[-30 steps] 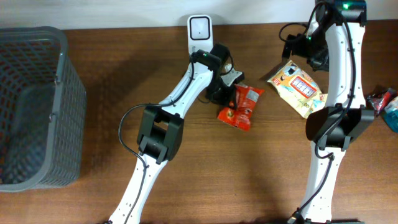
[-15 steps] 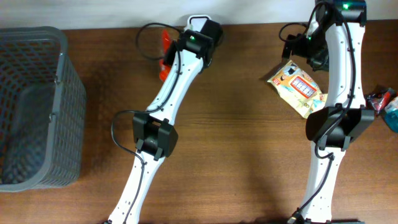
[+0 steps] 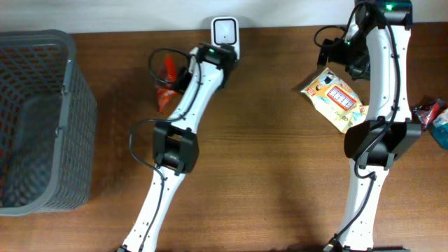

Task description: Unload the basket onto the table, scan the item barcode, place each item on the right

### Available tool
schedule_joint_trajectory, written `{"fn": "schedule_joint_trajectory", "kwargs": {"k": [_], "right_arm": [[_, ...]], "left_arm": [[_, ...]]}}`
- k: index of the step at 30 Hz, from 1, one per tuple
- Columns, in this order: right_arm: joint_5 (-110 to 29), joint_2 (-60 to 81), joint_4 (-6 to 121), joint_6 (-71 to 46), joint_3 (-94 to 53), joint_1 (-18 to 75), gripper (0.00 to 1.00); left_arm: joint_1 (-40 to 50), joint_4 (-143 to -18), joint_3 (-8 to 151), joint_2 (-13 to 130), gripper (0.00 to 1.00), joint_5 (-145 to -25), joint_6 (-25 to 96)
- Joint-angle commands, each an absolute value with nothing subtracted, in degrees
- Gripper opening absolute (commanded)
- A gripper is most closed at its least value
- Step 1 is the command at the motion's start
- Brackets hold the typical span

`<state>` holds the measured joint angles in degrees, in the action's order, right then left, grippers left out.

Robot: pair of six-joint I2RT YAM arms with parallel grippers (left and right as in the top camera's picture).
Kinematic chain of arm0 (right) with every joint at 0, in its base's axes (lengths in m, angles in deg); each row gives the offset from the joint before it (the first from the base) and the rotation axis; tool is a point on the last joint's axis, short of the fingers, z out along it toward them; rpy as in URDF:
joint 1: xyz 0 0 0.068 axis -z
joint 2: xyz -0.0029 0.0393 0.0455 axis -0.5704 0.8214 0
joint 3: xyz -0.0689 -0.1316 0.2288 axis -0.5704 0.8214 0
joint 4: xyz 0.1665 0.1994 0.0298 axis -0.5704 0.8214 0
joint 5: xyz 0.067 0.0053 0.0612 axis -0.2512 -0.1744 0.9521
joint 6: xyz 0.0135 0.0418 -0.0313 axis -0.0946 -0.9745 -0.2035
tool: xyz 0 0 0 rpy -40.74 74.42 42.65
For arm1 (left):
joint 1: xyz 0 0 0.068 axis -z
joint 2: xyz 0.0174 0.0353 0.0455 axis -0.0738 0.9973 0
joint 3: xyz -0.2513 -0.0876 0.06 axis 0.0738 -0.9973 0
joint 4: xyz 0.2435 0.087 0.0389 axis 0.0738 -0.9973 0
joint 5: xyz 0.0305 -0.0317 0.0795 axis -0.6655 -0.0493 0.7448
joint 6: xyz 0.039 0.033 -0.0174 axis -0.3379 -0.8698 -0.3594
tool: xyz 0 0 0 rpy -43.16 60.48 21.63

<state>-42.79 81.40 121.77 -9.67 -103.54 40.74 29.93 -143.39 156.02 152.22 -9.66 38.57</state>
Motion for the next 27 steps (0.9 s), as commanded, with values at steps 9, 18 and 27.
{"fn": "schedule_joint_trajectory", "kwargs": {"k": [9, 18, 27], "right_arm": [[-42.5, 80.5, 121.9, -9.3, -104.5, 40.8, 0.98], [-42.5, 80.5, 121.9, -9.3, -104.5, 40.8, 0.98], [-38.4, 80.5, 117.3, -12.8, -104.5, 40.8, 0.98]], "left_arm": [[41.4, -143.5, 162.9, 151.7, 0.18, -42.1, 38.1], [29.8, -143.5, 171.6, 135.0, 0.99, -51.0, 35.5], [12.4, -143.5, 170.7, 130.2, 0.99, -56.2, 35.5]]}}
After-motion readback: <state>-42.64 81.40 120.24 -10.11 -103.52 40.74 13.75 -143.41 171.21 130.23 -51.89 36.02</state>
